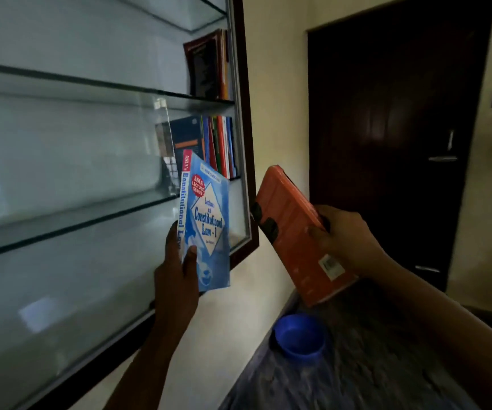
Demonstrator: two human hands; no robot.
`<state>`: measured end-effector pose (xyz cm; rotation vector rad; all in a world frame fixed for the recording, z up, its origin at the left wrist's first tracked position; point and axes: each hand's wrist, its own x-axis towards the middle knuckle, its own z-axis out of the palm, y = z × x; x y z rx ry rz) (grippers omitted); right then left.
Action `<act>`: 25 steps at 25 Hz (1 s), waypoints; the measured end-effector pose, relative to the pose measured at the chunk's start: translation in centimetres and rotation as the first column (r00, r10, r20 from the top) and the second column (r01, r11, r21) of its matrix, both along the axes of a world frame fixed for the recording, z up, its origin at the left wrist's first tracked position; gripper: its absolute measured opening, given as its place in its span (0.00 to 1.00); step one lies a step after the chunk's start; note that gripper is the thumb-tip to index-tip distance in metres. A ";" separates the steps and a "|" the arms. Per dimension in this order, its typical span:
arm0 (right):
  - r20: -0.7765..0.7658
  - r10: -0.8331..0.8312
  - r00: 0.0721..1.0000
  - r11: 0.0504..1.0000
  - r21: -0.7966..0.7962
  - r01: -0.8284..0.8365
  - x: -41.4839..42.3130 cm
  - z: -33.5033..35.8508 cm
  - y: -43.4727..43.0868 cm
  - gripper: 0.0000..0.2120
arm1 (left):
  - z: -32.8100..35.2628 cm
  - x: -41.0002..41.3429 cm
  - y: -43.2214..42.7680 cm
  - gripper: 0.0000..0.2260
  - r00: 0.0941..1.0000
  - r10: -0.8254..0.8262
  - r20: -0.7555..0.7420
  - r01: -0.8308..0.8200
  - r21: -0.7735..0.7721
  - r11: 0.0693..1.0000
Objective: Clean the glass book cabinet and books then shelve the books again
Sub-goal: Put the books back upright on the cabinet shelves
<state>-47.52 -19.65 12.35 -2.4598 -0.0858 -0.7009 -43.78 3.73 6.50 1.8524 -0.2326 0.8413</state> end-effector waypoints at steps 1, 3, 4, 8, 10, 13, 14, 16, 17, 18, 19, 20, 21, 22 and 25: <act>0.015 0.006 1.000 0.999 0.032 -0.006 2.8 0.5 -0.8 0.16 | 0.8 2.6 -1.1 0.21 0.999 0.022 0.030 -0.022 -0.009 1.000; 0.068 0.025 0.997 0.997 0.075 -0.030 8.4 1.8 -2.4 0.16 | 2.9 8.3 -3.3 0.21 0.992 0.073 0.100 -0.071 -0.025 0.997; 0.102 0.039 0.994 0.995 0.087 -0.048 11.2 2.3 -3.4 0.15 | 4.0 11.1 -4.5 0.20 0.986 0.089 0.138 -0.086 -0.033 0.996; 0.247 0.114 0.962 0.983 0.114 -0.145 22.3 5.5 -7.1 0.12 | 9.8 21.0 -9.4 0.20 0.951 0.106 0.291 -0.098 -0.042 0.994; 0.318 0.139 0.938 0.978 0.106 -0.180 27.9 8.0 -9.0 0.11 | 13.7 26.5 -12.0 0.20 0.919 0.128 0.372 -0.118 -0.050 0.992; 0.405 0.178 0.897 0.966 0.102 -0.238 35.9 11.7 -10.9 0.12 | 19.5 34.2 -14.8 0.21 0.859 0.165 0.485 -0.133 -0.099 0.986; 0.432 0.192 0.881 0.958 0.111 -0.263 38.3 12.8 -11.4 0.12 | 21.4 36.4 -15.3 0.23 0.842 0.198 0.502 -0.164 -0.111 0.980; 0.467 0.223 0.856 0.939 0.134 -0.318 41.9 14.5 -11.8 0.12 | 24.7 39.7 -15.8 0.25 0.809 0.285 0.514 -0.256 -0.128 0.958; 0.481 0.242 0.843 0.928 0.139 -0.346 43.8 15.3 -11.9 0.11 | 26.1 41.6 -15.9 0.25 0.787 0.315 0.530 -0.291 -0.131 0.948; 0.498 0.259 0.828 0.917 0.142 -0.373 45.6 16.1 -12.0 0.11 | 27.4 43.3 -16.0 0.26 0.764 0.341 0.548 -0.324 -0.132 0.937; 0.518 0.272 0.811 0.907 0.142 -0.395 47.4 16.8 -12.1 0.11 | 28.7 45.2 -15.9 0.26 0.743 0.363 0.563 -0.357 -0.126 0.925; 0.539 0.281 0.794 0.900 0.139 -0.413 49.0 17.5 -12.2 0.10 | 29.8 46.8 -15.7 0.26 0.725 0.384 0.572 -0.385 -0.126 0.914; 0.560 0.291 0.776 0.893 0.132 -0.430 50.6 18.0 -12.2 0.09 | 30.7 48.5 -15.5 0.26 0.715 0.400 0.573 -0.398 -0.136 0.907; 0.574 0.301 0.761 0.885 0.128 -0.447 52.0 18.5 -12.2 0.08 | 31.5 49.8 -15.2 0.26 0.709 0.408 0.574 -0.402 -0.145 0.904; 0.596 0.331 0.732 0.865 0.118 -0.487 55.3 19.6 -12.3 0.07 | 33.6 53.2 -14.5 0.27 0.652 0.418 0.633 -0.454 -0.116 0.883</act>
